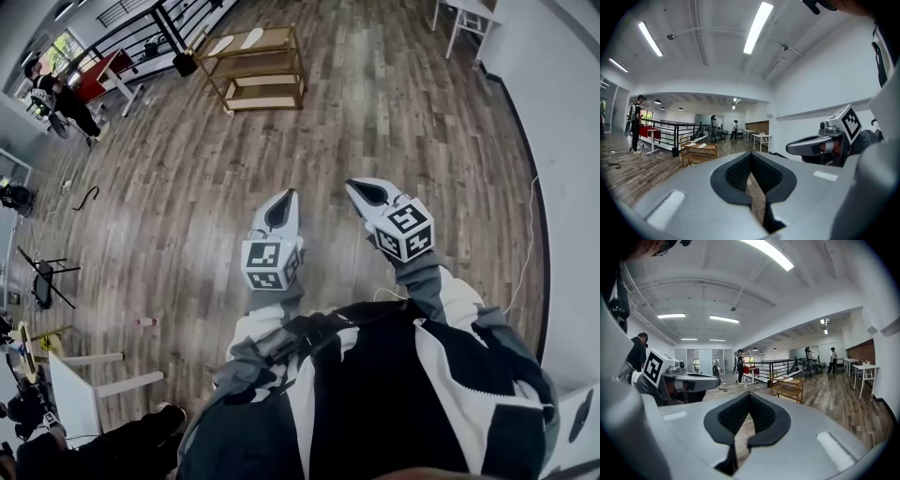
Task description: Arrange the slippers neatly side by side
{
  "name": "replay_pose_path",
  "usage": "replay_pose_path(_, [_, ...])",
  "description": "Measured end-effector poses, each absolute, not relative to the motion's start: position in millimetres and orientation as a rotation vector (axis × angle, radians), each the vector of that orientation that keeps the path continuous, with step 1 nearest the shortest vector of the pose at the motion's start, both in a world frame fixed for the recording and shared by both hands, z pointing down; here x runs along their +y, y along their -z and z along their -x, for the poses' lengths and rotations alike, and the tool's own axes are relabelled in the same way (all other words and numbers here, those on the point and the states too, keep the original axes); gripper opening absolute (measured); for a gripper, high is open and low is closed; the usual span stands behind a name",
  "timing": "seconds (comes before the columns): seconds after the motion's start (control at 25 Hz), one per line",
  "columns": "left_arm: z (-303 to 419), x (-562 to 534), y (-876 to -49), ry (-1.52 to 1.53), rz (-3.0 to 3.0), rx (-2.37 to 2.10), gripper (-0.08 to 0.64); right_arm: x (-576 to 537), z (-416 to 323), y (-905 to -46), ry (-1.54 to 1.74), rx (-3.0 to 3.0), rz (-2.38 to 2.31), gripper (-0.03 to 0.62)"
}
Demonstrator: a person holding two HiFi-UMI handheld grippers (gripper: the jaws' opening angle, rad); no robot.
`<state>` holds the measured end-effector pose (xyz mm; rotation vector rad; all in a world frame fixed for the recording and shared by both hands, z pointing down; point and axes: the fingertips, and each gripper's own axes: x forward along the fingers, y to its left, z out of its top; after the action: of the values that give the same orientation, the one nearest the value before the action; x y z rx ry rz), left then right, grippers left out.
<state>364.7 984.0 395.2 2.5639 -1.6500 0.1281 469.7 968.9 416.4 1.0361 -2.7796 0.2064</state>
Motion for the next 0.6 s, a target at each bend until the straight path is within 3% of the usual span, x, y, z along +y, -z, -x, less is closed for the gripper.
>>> replay_pose_path(0.6, [-311.1,927.5,-420.1,-0.102,-2.519,-1.652,0.008,902.0,-412.6,-421.4,-0.202,-2.791,-0.994,0.005])
